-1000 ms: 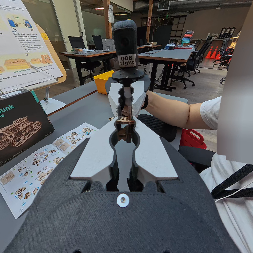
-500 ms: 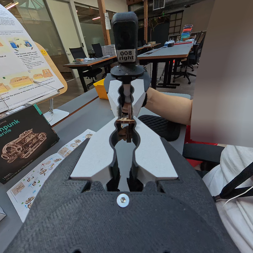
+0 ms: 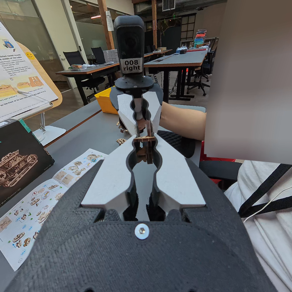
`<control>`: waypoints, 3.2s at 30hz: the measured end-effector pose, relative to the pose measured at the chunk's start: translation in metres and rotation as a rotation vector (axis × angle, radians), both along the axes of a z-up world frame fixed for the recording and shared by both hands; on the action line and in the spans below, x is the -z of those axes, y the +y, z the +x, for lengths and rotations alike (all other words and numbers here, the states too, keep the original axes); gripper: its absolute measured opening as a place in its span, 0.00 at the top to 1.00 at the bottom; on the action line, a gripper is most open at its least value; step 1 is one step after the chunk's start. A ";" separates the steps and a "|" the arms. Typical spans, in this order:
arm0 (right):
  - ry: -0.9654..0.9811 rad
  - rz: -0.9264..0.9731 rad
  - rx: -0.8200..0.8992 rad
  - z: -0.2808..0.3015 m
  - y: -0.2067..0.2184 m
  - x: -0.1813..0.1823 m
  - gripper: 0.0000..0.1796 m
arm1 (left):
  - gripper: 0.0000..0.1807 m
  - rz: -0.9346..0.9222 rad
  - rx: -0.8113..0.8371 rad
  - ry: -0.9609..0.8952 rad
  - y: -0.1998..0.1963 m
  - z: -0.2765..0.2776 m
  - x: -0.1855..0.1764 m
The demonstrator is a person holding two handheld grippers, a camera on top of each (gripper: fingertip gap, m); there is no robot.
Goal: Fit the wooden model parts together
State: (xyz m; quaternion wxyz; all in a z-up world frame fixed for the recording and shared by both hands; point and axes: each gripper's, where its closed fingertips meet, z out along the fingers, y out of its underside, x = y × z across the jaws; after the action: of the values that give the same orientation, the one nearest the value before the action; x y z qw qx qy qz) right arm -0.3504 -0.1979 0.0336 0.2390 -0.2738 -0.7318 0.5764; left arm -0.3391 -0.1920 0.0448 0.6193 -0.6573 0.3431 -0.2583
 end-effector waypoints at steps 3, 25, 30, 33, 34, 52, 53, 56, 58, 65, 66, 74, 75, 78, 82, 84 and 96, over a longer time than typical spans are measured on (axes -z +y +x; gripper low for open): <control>0.063 0.014 0.044 -0.003 0.006 -0.008 0.92 | 0.93 0.034 -0.049 0.005 0.004 -0.002 -0.005; -0.024 -0.320 -0.100 0.009 -0.004 -0.029 0.93 | 0.92 0.133 -0.029 -0.053 -0.005 0.008 -0.021; -0.021 -0.294 -0.071 0.006 0.001 -0.030 0.92 | 0.93 0.089 -0.058 -0.087 0.000 0.005 -0.023; 0.015 -0.216 -0.028 0.007 0.005 -0.030 0.90 | 0.93 0.174 -0.100 -0.036 0.002 0.006 -0.025; 0.022 -0.180 -0.021 0.008 0.005 -0.028 0.90 | 0.93 0.204 -0.107 -0.016 0.001 0.007 -0.026; 0.257 0.129 -0.025 0.019 -0.017 -0.034 0.91 | 0.93 0.499 -0.144 0.192 -0.024 0.019 -0.028; 0.285 0.145 -0.027 0.020 -0.017 -0.034 0.91 | 0.93 0.542 -0.163 0.226 -0.023 0.019 -0.027; 0.434 0.260 -0.027 0.023 -0.016 -0.032 0.91 | 0.93 0.632 -0.214 0.341 -0.023 0.021 -0.022; 0.495 0.328 -0.021 0.023 -0.016 -0.029 0.92 | 0.93 0.586 -0.203 0.330 -0.022 0.022 -0.019; 0.565 0.447 0.117 0.011 0.002 -0.025 0.91 | 0.79 0.357 -0.168 0.021 -0.027 -0.006 -0.016; 0.591 0.476 0.148 0.008 0.005 -0.026 0.92 | 0.78 0.316 -0.173 -0.049 -0.028 -0.014 -0.015; 0.776 0.888 0.280 -0.008 0.002 -0.012 0.91 | 0.83 0.027 -0.137 -0.457 -0.033 -0.054 0.003; 0.781 0.922 0.292 -0.010 0.002 -0.010 0.91 | 0.83 0.008 -0.132 -0.473 -0.034 -0.055 0.006; 0.801 0.989 0.317 -0.014 0.003 -0.005 0.91 | 0.84 -0.061 -0.097 -0.543 -0.037 -0.054 0.010; 0.868 1.088 0.354 -0.016 0.002 -0.004 0.91 | 0.85 -0.144 -0.019 -0.671 -0.037 -0.047 0.012; 0.921 1.142 0.377 -0.015 0.000 -0.006 0.91 | 0.86 -0.174 0.009 -0.729 -0.034 -0.044 0.012; 1.124 1.392 0.447 -0.017 -0.008 -0.003 0.89 | 0.99 -0.095 -0.056 -0.716 -0.026 -0.048 0.009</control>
State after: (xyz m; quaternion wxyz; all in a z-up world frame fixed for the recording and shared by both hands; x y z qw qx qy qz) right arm -0.3678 -0.2059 0.0366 0.7760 0.1171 -0.6197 -0.0051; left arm -0.3868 -0.2184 0.0356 0.6758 -0.5623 0.0739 -0.4708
